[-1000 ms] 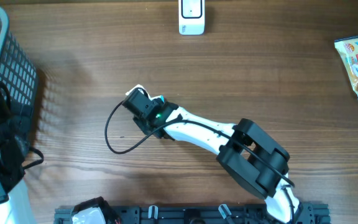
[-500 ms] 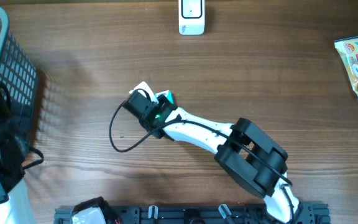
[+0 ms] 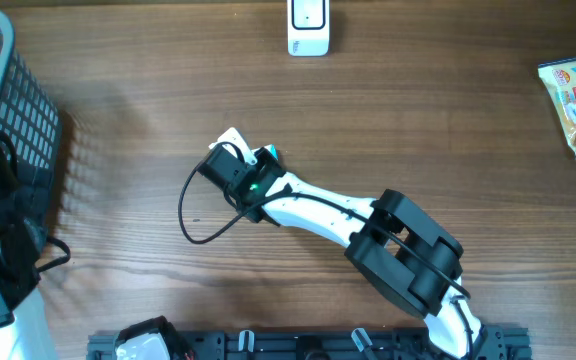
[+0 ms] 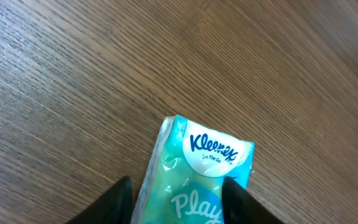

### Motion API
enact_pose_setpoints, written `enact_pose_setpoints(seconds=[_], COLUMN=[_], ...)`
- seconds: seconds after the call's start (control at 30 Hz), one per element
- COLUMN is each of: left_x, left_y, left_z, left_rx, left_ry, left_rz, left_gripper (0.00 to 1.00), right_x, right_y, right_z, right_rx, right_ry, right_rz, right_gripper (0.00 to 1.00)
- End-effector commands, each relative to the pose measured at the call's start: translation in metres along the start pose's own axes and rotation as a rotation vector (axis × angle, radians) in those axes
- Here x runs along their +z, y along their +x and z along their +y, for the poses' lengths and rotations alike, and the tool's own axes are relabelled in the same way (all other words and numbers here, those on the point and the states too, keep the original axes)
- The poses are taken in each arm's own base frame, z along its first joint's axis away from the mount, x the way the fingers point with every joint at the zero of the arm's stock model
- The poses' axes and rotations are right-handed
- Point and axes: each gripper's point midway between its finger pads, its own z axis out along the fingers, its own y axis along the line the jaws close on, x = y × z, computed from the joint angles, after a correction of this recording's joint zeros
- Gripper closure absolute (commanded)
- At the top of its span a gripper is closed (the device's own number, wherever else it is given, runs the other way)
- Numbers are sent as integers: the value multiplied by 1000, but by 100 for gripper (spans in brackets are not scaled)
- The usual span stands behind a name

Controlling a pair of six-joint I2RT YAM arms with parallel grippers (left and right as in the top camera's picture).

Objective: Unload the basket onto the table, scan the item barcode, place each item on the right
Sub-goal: 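Lower the right gripper onto the teal Kleenex pack and grasp it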

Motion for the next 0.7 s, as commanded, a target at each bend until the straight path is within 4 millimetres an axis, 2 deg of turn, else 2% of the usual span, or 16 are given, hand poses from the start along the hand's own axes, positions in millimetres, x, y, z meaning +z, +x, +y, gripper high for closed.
enact_pose_setpoints(seconds=[0.0, 0.07, 0.23, 0.37, 0.67], left_x=[-1, -1, -1, -1, -1], left_y=[-1, -1, -1, -1, -1], left_z=[0, 0, 0, 0, 0], left_rx=[3, 3, 3, 3, 3], left_ry=[3, 3, 3, 3, 3], left_rz=[1, 1, 1, 1, 1], left_gripper=[0, 0, 0, 0, 0], right_x=[9, 9, 9, 11, 28], right_y=[10, 12, 12, 12, 26], right_z=[15, 20, 19, 11, 5], right_rx=[-17, -15, -14, -5, -2], right_ry=[-52, -84, -81, -47, -33], right_rz=[30, 36, 38, 37, 85], right_gripper=[59, 58, 60, 60, 60])
